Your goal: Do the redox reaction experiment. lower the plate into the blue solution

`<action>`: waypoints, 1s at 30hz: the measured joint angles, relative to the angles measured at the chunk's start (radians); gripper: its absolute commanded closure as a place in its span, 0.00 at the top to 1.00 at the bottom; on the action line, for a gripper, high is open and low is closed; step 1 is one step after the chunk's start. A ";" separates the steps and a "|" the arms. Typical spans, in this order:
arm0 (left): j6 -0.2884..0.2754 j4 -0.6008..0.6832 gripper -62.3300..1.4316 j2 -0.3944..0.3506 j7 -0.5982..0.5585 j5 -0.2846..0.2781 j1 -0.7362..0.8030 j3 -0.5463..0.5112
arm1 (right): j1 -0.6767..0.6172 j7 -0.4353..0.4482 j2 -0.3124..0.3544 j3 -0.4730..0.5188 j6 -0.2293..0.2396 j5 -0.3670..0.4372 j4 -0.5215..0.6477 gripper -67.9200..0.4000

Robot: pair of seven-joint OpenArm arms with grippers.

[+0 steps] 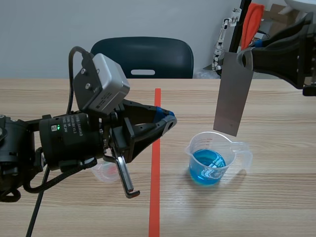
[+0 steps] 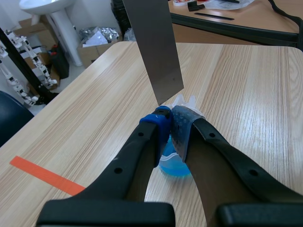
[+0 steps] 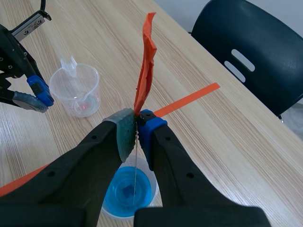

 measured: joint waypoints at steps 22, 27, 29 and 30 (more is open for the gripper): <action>0.000 0.000 0.09 0.000 0.000 0.000 0.000 0.000 | 0.000 0.000 0.000 0.000 0.000 0.000 0.000 0.02; 0.013 0.000 0.09 0.000 0.000 0.000 0.005 0.000 | 0.000 0.000 0.000 0.000 0.000 0.000 0.000 0.02; 0.023 0.000 0.09 0.000 0.000 0.000 0.006 0.000 | 0.000 0.000 0.000 0.000 0.000 0.000 0.000 0.02; 0.027 0.000 0.09 0.000 0.000 0.000 0.006 0.000 | 0.000 0.000 0.000 0.000 0.000 0.000 0.000 0.02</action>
